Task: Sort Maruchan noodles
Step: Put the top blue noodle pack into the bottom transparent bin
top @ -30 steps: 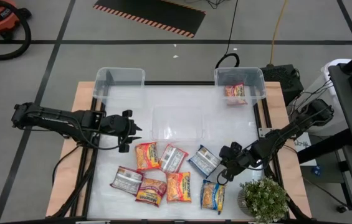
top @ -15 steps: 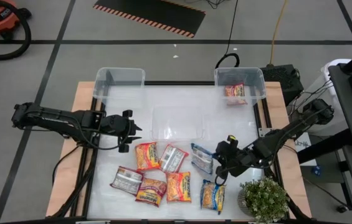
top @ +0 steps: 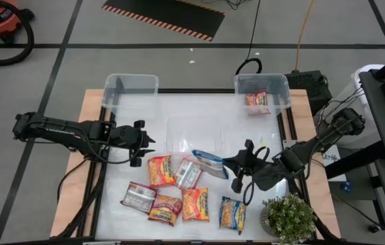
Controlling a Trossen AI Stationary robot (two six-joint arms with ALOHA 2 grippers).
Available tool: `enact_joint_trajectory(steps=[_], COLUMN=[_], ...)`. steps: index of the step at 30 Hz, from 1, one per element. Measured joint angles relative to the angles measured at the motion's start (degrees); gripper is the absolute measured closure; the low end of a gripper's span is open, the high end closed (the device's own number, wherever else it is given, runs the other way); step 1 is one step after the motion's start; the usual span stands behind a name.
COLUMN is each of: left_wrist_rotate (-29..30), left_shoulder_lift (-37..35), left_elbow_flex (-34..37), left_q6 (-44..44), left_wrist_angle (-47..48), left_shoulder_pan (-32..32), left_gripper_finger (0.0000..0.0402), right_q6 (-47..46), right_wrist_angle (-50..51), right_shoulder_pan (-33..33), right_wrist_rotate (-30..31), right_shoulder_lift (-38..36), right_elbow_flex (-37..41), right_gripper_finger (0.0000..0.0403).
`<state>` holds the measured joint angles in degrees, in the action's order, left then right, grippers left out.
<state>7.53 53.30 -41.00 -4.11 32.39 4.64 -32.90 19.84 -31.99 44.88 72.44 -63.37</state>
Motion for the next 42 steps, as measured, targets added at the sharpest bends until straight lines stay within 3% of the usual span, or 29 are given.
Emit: enact_joint_trajectory(steps=[10, 20, 28, 35, 42], left_wrist_rotate=[-0.02, -0.10, -1.71, -1.70, -0.86], left_shoulder_lift=[0.00, 0.02, 1.28, 6.70, 12.00], left_elbow_flex=[0.00, -0.01, 0.01, -0.01, -0.01], left_q6=[2.27, 3.58, 4.00, -0.14, -1.48], left_wrist_angle=[-4.62, -15.12, -26.70, -41.26, -47.04], left_shoulder_pan=[0.00, 0.00, 2.87, 6.63, 7.54], left_gripper_finger=[0.0234, 0.0234, 0.0234, 0.0234, 0.0228], right_q6=[18.27, 31.59, 37.76, 40.28, 40.10], right_wrist_angle=[-15.22, -20.00, -22.40, -23.74, -23.63], right_shoulder_pan=[0.00, 0.00, 0.04, 0.07, 0.07], right_wrist_rotate=[10.53, 14.29, 15.11, 15.40, 15.13], right_shoulder_lift=[0.89, 2.24, 3.21, 3.21, 3.56], right_elbow_flex=[0.00, 0.00, 0.00, 0.00, 0.02], right_gripper_finger=[0.0403, 0.0403, 0.0403, 0.0403, 0.0403])
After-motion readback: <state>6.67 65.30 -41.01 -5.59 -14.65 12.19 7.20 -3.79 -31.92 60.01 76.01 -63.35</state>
